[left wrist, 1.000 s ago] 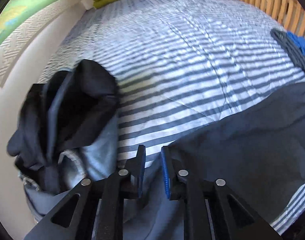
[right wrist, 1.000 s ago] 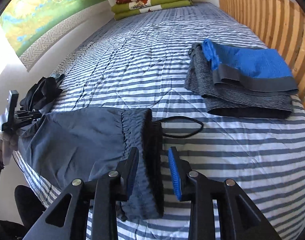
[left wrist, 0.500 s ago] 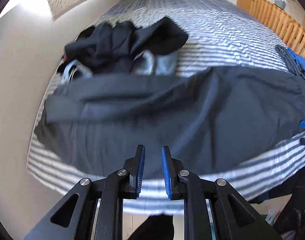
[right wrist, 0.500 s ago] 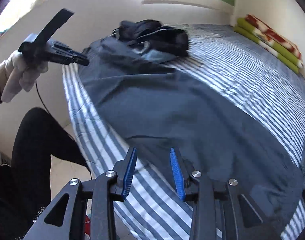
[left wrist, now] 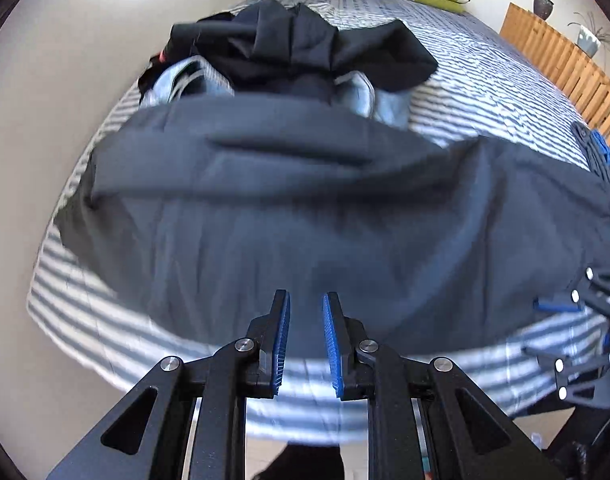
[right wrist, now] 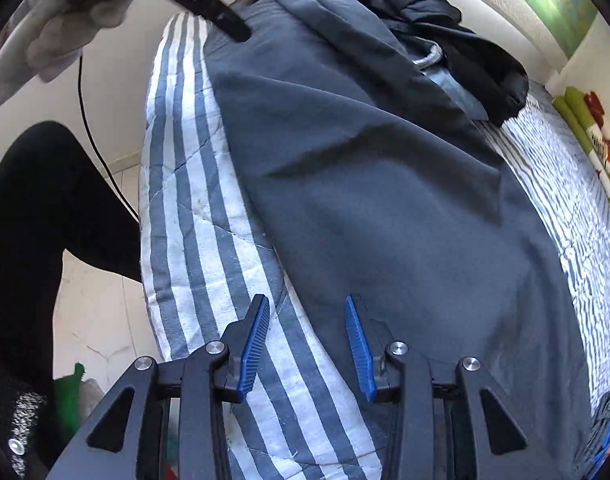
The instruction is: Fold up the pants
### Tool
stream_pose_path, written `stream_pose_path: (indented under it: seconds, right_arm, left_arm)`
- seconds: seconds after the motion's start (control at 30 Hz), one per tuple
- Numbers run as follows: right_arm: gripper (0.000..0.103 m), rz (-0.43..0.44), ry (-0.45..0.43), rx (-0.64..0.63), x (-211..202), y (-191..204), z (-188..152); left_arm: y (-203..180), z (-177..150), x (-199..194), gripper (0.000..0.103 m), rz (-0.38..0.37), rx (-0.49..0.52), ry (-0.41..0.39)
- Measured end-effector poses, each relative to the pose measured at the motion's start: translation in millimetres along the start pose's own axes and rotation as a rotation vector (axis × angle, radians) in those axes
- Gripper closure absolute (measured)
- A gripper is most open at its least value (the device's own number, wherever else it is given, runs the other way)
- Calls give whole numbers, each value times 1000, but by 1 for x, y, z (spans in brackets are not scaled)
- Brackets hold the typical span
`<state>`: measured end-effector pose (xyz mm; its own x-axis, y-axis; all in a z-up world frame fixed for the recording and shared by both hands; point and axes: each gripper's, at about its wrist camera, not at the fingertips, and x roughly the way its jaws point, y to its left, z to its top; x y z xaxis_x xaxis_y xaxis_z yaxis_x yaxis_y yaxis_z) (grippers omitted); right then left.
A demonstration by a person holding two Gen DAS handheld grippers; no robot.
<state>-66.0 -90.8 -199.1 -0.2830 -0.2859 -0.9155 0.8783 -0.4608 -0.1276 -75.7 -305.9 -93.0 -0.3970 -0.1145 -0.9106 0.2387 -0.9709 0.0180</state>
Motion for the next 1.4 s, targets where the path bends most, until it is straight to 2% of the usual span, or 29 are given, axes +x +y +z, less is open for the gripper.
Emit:
stream_pose_path:
  seconds: [0.1,0.23,0.3,0.37,0.43,0.47,0.53,0.6,0.73,0.8,0.83,0.93,1.07,1.17,1.23,1.33,1.4]
  right_arm:
    - [69,2,21,30,7,-5,-3]
    - [70,14,27,59,10,-5,-5]
    - [70,18,36,62,10,-6,-6]
    - [70,6,40,49,6,-4,-7]
    - [68,4,3,41,-5,-3,-6]
    - [60,9,-15,29,-10,0,-4]
    - [53,-1,-32,-15,-11,7,1]
    - [52,-18,-23,-56,-3,14,7]
    - [53,-46,31,-146,17,24,18]
    - [77,-11,37,-99,17,13,23]
    - [101,15,48,-49,15,2,27]
    - [102,111,14,111,4,-33,43]
    - [102,216,-34,293,-8,-84,51]
    - [102,275,-44,382,-9,-110,50]
    - [102,285,-48,417,-8,-124,58]
    - [102,308,-54,446,-12,-135,57]
    - [102,322,-53,454,-13,-141,59]
  left_arm:
    - [8,38,17,85,3,4,14]
    - [26,100,22,85,50,-64,-66]
    - [33,118,26,85,79,-89,-75]
    - [39,125,22,85,65,-110,-71]
    - [36,118,4,85,62,-90,-117]
    - [37,111,-7,85,59,-84,-136]
    - [39,92,-26,85,16,-81,-143]
    - [38,69,-41,85,10,-63,-143]
    - [28,1,-59,85,-21,-15,-102]
    - [22,-27,-59,85,-40,-9,-72]
    - [18,-44,-58,85,-53,-3,-60]
    - [-5,-61,-44,85,-95,34,-31]
    - [-42,-70,-25,85,-159,113,-13]
    - [-69,-67,-12,85,-208,147,-8]
    - [-88,-58,-2,85,-235,178,-13]
    - [-113,-45,6,85,-237,238,-37]
    - [-125,-35,13,85,-195,285,-56]
